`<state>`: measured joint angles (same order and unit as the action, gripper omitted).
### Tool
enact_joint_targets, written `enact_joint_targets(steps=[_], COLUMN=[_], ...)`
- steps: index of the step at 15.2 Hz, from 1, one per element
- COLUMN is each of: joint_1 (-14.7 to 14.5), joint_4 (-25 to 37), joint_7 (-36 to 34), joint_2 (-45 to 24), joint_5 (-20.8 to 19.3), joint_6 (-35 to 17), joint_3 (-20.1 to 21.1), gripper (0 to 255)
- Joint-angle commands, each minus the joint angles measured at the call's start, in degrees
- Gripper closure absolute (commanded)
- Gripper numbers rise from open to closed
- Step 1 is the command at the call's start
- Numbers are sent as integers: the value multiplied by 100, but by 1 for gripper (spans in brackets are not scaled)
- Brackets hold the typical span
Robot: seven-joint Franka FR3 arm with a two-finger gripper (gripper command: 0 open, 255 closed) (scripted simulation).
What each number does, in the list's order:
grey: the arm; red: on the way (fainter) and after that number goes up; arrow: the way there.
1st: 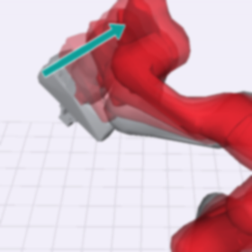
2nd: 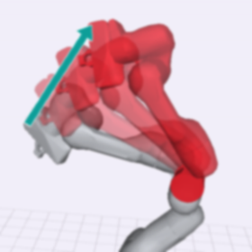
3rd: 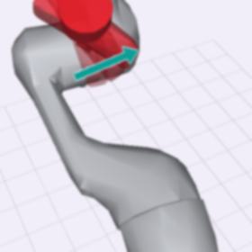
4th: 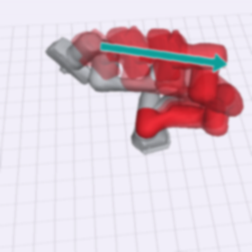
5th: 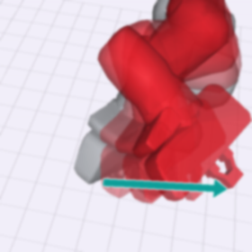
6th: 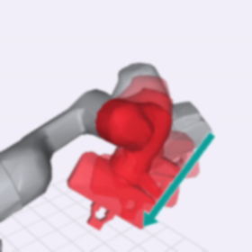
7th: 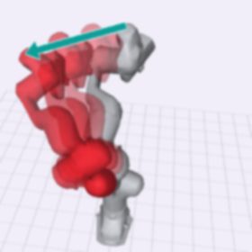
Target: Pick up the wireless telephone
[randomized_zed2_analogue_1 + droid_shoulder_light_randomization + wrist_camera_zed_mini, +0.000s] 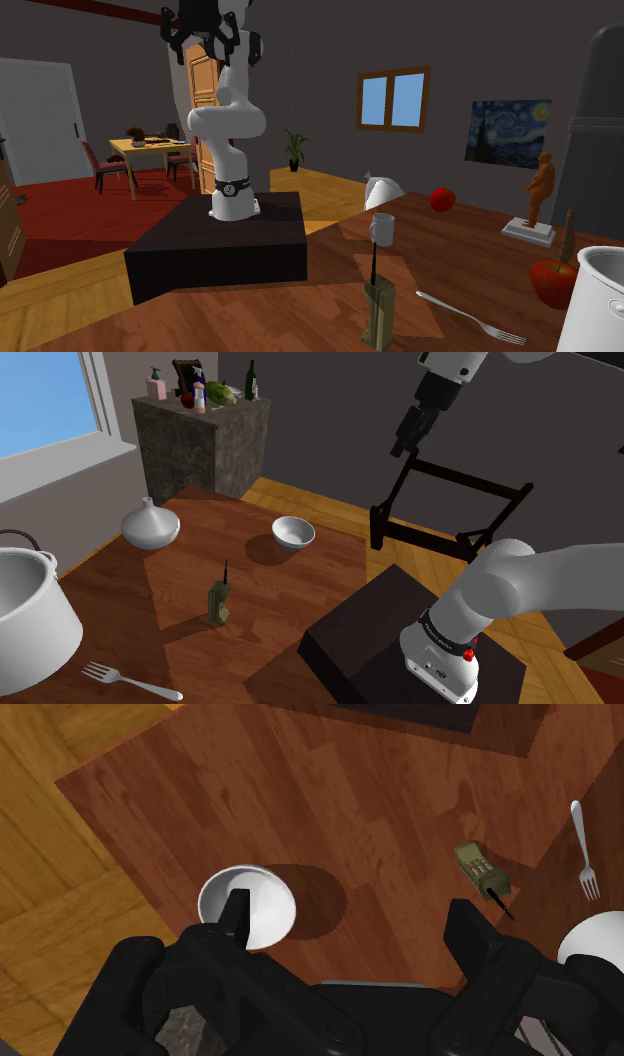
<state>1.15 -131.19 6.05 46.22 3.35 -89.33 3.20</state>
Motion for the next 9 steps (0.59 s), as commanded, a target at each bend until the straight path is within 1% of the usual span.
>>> enact_joint_targets(steps=[1, 9], joint_1=[0, -252], joint_4=[0, -423], joint_7=[0, -307], joint_2=[0, -892], joint_5=[0, 285], joint_6=[0, -1180], joint_3=[0, 614], gripper=[0, 0])
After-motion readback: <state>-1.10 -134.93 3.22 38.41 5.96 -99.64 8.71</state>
